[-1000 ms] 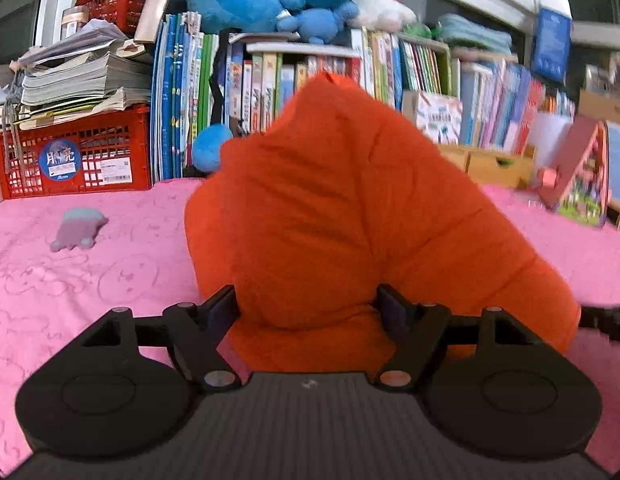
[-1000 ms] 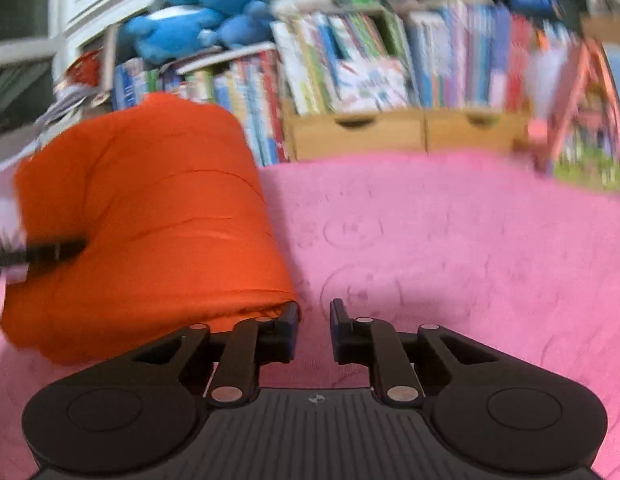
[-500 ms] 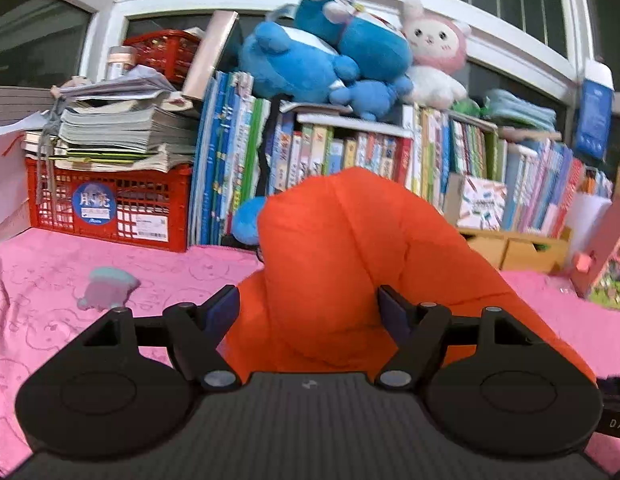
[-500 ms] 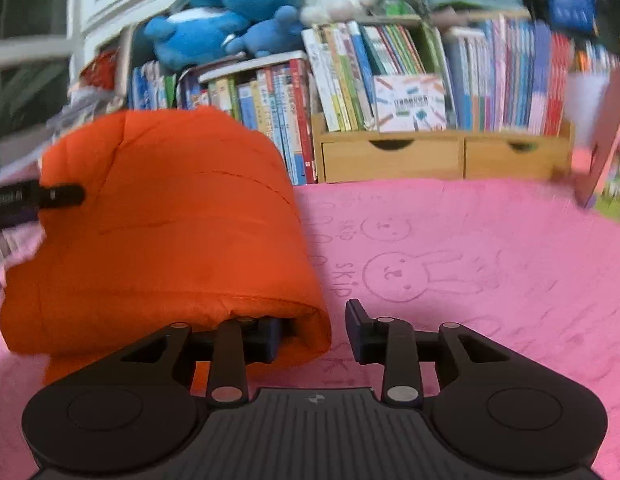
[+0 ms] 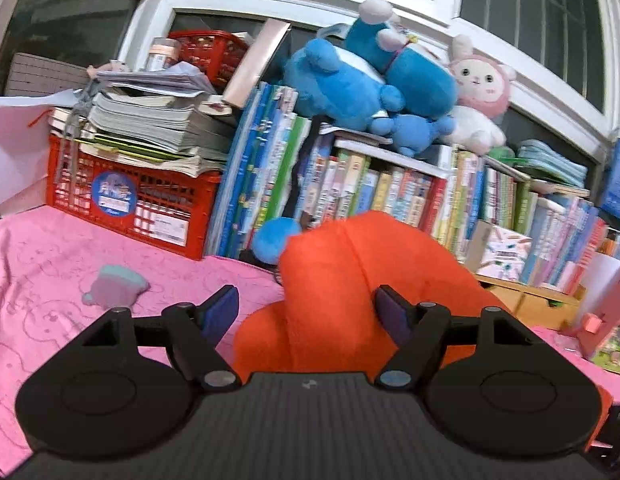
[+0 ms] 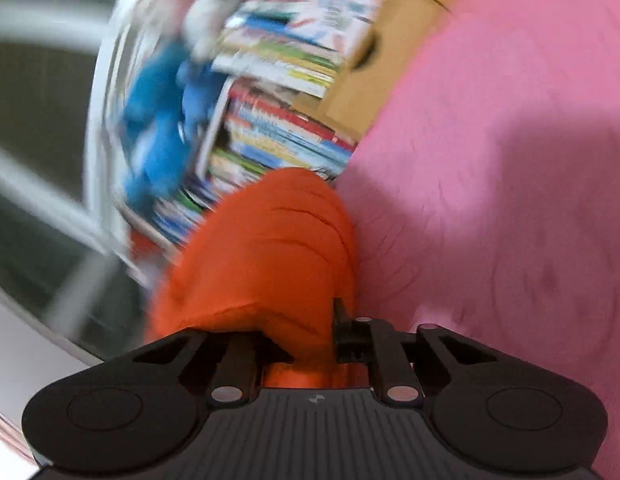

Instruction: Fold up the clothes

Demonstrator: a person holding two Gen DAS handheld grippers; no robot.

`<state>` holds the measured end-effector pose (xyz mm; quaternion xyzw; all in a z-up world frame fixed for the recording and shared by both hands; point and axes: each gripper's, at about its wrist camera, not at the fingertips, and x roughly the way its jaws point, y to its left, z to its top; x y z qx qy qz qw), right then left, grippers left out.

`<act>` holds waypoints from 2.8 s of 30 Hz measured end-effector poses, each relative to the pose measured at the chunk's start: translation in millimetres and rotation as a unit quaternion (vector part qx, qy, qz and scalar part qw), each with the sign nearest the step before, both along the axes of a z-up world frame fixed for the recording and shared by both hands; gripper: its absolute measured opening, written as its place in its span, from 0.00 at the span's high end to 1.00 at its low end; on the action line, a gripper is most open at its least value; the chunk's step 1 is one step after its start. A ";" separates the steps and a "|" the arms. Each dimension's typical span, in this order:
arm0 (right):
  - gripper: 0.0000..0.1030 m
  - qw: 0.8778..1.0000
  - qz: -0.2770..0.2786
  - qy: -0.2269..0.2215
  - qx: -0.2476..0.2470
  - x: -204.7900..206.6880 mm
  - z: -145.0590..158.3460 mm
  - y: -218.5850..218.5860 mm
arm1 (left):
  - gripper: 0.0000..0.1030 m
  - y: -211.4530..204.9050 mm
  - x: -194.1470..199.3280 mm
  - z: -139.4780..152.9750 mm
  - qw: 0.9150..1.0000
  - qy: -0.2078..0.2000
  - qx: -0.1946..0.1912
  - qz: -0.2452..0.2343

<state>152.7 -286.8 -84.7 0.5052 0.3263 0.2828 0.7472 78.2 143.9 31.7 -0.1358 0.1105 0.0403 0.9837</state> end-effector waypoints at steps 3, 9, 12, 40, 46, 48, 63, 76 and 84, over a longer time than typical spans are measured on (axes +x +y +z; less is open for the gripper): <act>0.86 0.998 0.015 0.022 0.063 -16.0 -9.3 -16.5 | 0.26 -1.4 -13.1 6.0 1.000 -0.029 0.003 -0.003; 0.86 0.958 -0.006 -0.114 -0.262 -84.9 51.1 3.8 | 0.22 -1.3 -15.9 14.5 0.999 -0.049 0.015 0.003; 0.82 0.850 -0.034 -0.226 -0.474 -126.4 70.4 49.4 | 0.22 -6.0 -5.4 9.1 0.999 -0.034 0.015 0.000; 0.80 0.759 -0.002 -0.287 -0.584 -142.9 60.4 75.7 | 0.12 -58.1 -5.9 -31.0 0.992 0.003 0.122 -0.043; 0.77 0.685 -0.004 -0.323 -0.653 -153.1 50.0 108.8 | 0.12 -42.4 19.3 -35.8 0.987 0.030 0.160 0.007; 0.77 0.689 -0.004 -0.319 -0.651 -154.0 47.4 109.8 | 0.12 -38.6 26.6 -42.1 0.987 0.058 0.147 -0.004; 0.72 0.763 -0.002 -0.264 -0.590 -138.7 46.4 72.3 | 0.21 -38.3 -28.5 15.2 0.992 0.009 0.124 0.028; 0.68 0.786 -0.017 -0.240 -0.569 -134.7 45.2 61.6 | 0.26 -133.2 9.3 -17.3 0.956 0.037 0.290 -0.030; 0.66 0.796 -0.014 -0.243 -0.554 -136.5 44.6 56.8 | 0.24 -112.3 21.6 -51.3 0.957 0.055 0.285 0.007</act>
